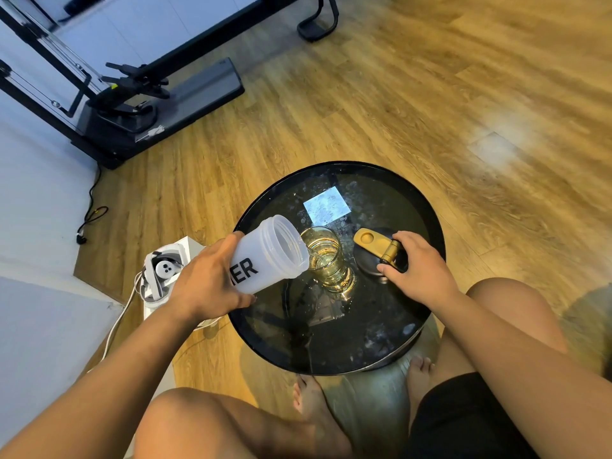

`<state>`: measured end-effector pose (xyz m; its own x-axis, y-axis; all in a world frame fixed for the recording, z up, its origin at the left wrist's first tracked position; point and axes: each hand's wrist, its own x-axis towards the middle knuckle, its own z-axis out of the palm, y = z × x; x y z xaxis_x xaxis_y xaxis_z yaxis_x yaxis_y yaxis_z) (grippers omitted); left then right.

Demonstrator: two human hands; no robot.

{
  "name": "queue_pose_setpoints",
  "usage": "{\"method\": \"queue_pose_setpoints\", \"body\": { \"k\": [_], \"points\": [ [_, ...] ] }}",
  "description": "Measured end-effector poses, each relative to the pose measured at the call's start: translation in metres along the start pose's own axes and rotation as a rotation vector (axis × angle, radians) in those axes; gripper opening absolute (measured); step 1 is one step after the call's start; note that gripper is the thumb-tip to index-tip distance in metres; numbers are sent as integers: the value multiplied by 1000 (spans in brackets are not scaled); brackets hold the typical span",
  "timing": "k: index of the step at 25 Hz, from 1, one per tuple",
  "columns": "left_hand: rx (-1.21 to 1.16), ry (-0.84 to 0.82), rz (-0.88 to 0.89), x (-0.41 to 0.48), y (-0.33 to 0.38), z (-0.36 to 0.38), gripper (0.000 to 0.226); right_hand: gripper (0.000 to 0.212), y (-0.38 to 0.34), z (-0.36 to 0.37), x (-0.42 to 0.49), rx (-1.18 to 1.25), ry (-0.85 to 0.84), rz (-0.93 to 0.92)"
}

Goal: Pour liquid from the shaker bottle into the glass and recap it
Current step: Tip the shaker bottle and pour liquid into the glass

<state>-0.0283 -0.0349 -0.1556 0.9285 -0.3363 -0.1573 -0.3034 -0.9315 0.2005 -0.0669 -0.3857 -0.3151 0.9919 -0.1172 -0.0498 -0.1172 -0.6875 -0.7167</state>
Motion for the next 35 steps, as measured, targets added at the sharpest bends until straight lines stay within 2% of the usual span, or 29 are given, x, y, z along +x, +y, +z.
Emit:
{"method": "queue_pose_setpoints", "body": {
  "k": [35],
  "points": [
    [16,0,0,2,-3,-3,97,69,-2,-1,-1,8,-2,8]
  ]
}}
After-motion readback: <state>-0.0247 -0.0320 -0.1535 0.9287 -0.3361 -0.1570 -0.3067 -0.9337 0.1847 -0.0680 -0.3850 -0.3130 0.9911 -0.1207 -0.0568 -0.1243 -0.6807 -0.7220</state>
